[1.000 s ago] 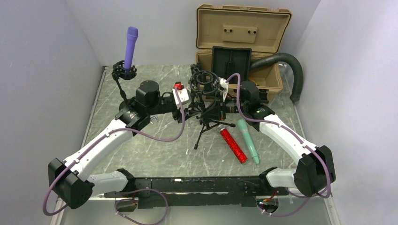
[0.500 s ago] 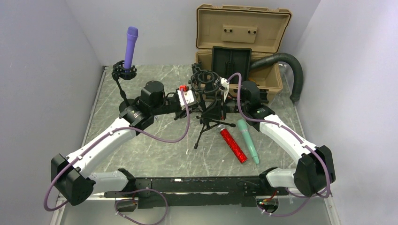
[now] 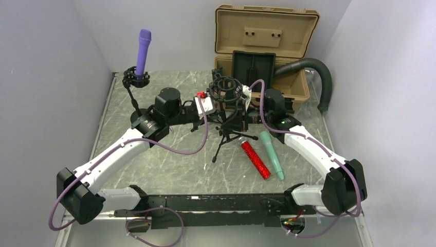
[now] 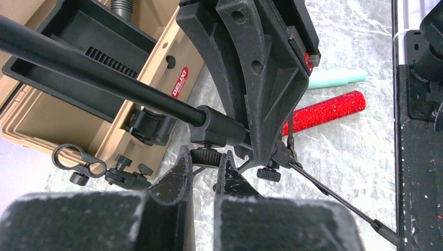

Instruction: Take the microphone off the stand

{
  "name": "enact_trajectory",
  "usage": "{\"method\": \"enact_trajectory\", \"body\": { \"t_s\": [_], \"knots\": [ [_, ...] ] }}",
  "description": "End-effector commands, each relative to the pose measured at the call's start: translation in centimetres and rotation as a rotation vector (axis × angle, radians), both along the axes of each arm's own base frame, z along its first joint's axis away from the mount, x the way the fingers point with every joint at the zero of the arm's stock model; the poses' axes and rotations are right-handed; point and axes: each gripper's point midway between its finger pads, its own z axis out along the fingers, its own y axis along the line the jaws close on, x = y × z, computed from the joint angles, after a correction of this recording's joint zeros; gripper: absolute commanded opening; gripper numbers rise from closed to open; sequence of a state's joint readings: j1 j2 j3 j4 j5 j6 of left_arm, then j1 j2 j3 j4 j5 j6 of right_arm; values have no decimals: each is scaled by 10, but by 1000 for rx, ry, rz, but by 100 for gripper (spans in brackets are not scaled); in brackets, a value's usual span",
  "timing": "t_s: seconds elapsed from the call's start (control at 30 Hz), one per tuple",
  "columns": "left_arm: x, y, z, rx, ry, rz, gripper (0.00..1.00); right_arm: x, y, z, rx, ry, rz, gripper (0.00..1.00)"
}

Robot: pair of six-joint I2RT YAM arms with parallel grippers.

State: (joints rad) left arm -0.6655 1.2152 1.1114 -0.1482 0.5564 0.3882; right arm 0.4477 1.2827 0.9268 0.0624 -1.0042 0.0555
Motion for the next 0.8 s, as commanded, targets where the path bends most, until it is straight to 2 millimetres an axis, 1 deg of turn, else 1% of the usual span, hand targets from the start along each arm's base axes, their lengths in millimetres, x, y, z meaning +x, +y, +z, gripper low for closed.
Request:
{"method": "enact_trajectory", "body": {
  "t_s": [0.0, 0.13, 0.2, 0.23, 0.27, 0.3, 0.37, 0.4, 0.53, 0.6, 0.63, 0.77],
  "knots": [
    [-12, -7, 17, -59, 38, -57, 0, -3, 0, 28, 59, -136, 33, 0],
    [-27, -11, 17, -120, 191, -146, 0, -2, -3, 28, 48, -187, 17, 0],
    [-33, -12, 20, -169, 308, -199, 0, -2, -5, 27, 45, -205, 11, 0],
    [-37, -12, 22, -202, 393, -227, 0, -2, -5, 27, 44, -212, 9, 0],
    [-37, -10, 25, -235, 451, -254, 0, -2, -6, 26, 42, -217, 5, 0],
    [-44, -9, 28, -265, 519, -305, 0, -2, -6, 25, 41, -223, 2, 0],
    [-45, -6, 32, -321, 608, -342, 1, -2, -7, 24, 40, -230, -2, 0],
    [-44, -4, 33, -340, 641, -347, 9, -2, -7, 25, 40, -231, -2, 0],
    [-35, 1, 31, -352, 657, -316, 36, -2, -7, 26, 40, -233, -1, 0],
    [-30, 3, 30, -336, 606, -291, 47, -3, -7, 26, 41, -233, -1, 0],
    [-29, 4, 29, -327, 587, -270, 54, -3, -8, 25, 40, -231, -2, 0],
    [-15, 13, 27, -291, 434, -143, 80, -4, -7, 25, 42, -229, 0, 0]
  ]
}}
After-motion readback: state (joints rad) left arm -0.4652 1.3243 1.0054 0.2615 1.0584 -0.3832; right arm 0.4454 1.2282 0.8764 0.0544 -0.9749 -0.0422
